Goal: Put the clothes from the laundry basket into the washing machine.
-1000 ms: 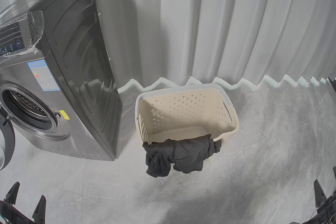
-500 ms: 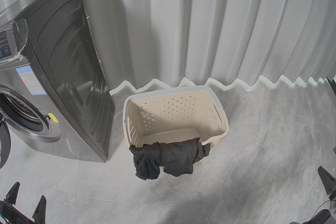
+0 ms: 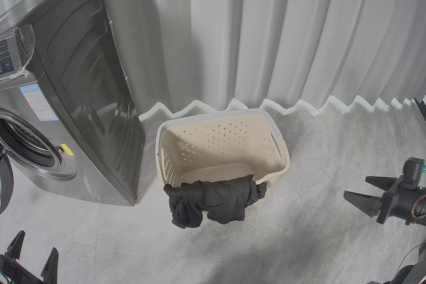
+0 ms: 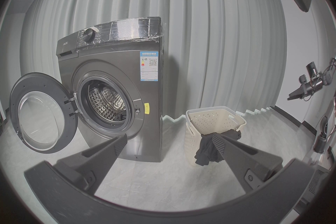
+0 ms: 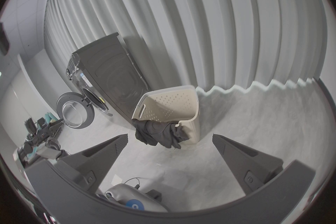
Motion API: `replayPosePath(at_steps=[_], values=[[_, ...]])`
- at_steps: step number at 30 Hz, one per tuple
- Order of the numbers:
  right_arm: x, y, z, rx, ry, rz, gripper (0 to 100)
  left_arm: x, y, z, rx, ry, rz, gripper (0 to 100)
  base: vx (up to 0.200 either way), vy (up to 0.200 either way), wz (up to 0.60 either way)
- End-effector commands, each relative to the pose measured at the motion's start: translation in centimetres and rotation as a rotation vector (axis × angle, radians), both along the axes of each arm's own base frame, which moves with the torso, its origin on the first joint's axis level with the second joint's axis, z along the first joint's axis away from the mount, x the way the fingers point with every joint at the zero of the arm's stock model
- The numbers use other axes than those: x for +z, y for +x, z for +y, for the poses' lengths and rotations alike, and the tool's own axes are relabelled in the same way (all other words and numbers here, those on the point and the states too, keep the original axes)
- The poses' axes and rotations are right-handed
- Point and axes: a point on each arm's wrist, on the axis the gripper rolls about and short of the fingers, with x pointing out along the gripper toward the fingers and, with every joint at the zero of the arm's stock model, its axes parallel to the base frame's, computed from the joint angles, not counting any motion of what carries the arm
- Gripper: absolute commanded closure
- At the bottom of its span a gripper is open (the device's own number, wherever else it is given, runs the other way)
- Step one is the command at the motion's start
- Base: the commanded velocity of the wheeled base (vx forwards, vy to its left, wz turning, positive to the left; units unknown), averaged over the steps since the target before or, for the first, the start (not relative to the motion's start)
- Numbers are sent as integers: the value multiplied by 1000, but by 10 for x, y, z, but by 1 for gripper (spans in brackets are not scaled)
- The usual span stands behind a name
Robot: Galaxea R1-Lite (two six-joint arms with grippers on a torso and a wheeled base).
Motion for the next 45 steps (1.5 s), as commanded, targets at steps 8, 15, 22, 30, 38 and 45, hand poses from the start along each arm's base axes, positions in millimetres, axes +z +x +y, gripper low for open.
replayPosePath(at_steps=[8, 15, 22, 30, 38, 45], values=[[-80, 75, 90, 40, -59, 266, 0, -4, 0, 0, 1, -2, -2, 0, 0, 0, 0], [-90, 92, 104, 21, -77, 267, 0, -4, 0, 0, -1, -2, -2, 0, 0, 0, 0], [-107, 111, 119, 13, -83, 304, 0, -4, 0, 0, 1, -2, -2, 0, 0, 0, 0], [-133, 127, 133, 3, -103, 358, 0, -4, 0, 0, 1, -2, -2, 0, 0, 0, 0], [-172, 150, 149, -33, -118, 335, 0, -4, 0, 0, 1, -2, -2, 0, 0, 0, 0], [-180, 171, 164, -29, -90, 299, 0, -4, 0, 0, 1, -2, -2, 0, 0, 0, 0]])
